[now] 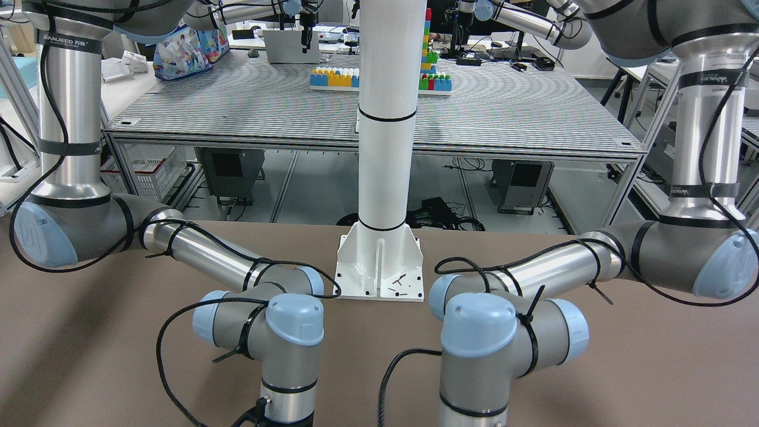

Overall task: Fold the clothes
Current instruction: 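Lay the folded edge down on the far side with both grippers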

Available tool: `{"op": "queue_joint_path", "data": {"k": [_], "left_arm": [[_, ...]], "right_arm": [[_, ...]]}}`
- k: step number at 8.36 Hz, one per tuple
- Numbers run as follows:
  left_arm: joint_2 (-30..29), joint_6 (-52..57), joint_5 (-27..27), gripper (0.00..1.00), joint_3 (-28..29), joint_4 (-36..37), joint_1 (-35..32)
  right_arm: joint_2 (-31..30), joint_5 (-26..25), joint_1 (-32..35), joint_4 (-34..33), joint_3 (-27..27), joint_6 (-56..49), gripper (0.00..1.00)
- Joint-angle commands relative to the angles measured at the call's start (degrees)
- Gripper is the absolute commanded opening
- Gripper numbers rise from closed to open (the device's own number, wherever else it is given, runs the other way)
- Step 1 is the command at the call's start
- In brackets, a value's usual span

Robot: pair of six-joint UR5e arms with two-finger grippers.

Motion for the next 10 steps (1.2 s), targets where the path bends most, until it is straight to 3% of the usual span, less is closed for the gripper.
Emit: {"op": "queue_joint_path", "data": {"k": [1, 2, 3, 7, 8, 10], "left_arm": [[-10.9, 7.8, -0.6, 1.00, 18.3, -6.7, -4.7], [-10.5, 7.8, -4.9, 1.00, 15.9, -6.5, -5.7], [-10.2, 7.2, -8.7, 1.00, 14.1, -6.5, -6.3], [1.2, 8.1, -9.0, 1.00, 3.3, -7.1, -5.7], [5.4, 9.6, -9.0, 1.00, 0.5, -7.8, -5.8], [20.1, 24.7, -10.0, 1.00, -11.8, -8.3, -6.7]], "right_arm": [[2.6, 4.3, 5.0, 11.7, -11.0, -5.4, 0.94], [3.0, 10.2, 6.0, 12.0, -9.0, -5.7, 0.94], [2.9, 12.6, 6.5, 11.9, -6.1, -5.5, 0.94], [2.2, 12.5, 3.7, 11.1, -5.7, -4.9, 0.94], [1.0, 12.7, 3.8, 10.9, -5.8, -9.3, 0.94], [-4.7, 12.8, 5.1, 11.1, -4.4, -27.2, 0.95]]}}
